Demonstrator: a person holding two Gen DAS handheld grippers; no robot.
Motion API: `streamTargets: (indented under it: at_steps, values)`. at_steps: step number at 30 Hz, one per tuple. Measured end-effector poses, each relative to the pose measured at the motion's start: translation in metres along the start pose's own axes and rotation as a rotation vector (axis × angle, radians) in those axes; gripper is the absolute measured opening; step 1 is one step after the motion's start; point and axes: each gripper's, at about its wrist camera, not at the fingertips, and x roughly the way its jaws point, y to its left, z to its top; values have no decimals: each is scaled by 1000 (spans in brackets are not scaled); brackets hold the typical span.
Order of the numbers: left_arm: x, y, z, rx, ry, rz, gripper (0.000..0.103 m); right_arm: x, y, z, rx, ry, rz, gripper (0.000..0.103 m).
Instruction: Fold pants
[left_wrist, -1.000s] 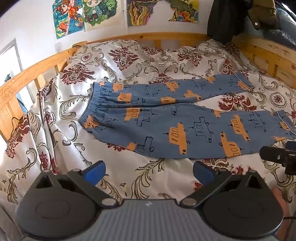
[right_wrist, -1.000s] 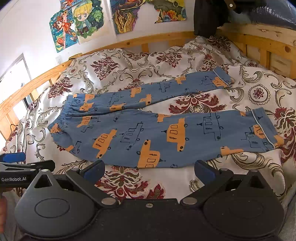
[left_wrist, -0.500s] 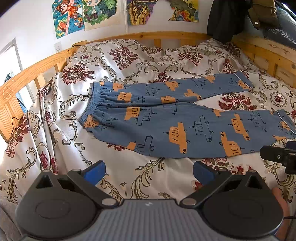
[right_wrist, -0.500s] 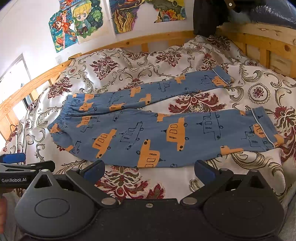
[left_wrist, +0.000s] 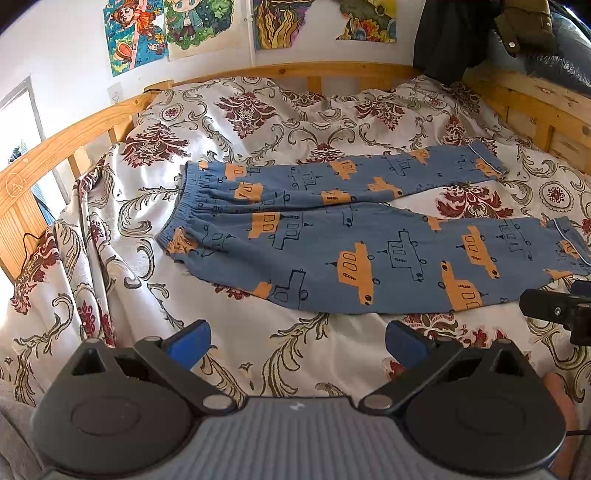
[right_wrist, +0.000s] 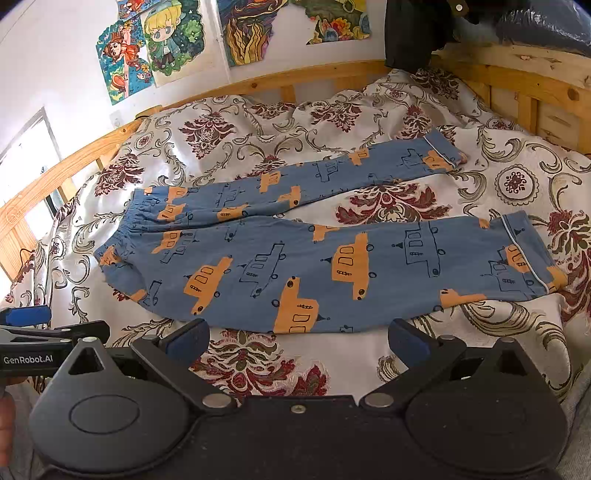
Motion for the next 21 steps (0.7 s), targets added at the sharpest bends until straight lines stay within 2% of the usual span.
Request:
streamTargets:
  at_steps: [21]
  values:
    - [10, 3, -7, 4, 23, 7, 103, -1, -1, 1, 3, 9, -8, 102]
